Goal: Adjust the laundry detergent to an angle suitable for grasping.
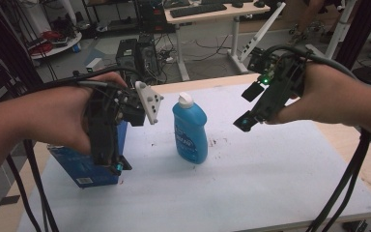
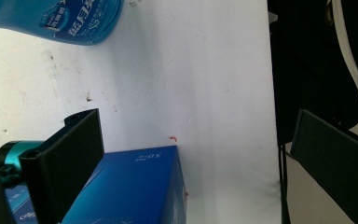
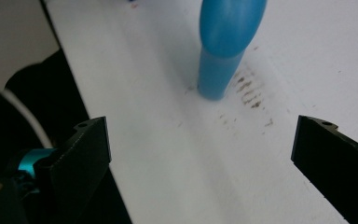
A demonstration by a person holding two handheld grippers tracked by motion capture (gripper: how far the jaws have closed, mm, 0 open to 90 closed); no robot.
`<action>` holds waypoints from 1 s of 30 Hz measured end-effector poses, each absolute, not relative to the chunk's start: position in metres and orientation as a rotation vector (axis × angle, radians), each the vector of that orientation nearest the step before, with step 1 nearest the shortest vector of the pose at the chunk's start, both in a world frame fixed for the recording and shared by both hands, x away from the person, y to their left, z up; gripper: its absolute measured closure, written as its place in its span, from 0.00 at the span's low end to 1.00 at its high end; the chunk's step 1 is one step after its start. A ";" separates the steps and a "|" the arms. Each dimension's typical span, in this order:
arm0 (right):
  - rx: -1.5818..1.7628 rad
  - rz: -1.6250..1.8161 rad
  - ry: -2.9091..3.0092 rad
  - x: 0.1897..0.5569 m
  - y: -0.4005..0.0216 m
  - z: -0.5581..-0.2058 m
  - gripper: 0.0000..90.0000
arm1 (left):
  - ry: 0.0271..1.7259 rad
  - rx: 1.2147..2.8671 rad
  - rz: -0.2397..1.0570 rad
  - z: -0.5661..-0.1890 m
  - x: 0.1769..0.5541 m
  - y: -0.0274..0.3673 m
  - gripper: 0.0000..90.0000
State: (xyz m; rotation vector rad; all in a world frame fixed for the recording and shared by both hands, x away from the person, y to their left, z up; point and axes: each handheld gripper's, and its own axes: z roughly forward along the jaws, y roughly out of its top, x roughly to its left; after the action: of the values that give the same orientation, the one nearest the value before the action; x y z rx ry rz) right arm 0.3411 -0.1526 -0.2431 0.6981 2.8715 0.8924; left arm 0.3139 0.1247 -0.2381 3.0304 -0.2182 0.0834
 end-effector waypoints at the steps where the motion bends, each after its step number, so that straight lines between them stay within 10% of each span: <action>1: 0.698 0.892 2.872 0.341 -0.153 -0.243 0.04 | -0.223 3.030 0.086 -0.239 0.313 0.126 0.03; 30: 0.942 1.144 2.653 0.372 -0.103 -0.334 0.04 | -0.218 3.024 0.071 -0.243 0.313 0.129 0.03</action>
State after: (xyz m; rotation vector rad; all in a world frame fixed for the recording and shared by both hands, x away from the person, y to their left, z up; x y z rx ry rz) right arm 0.3716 -0.1031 -0.3339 0.9420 2.6528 1.1436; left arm 0.3127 0.1288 -0.2429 3.0238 -0.2185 0.0710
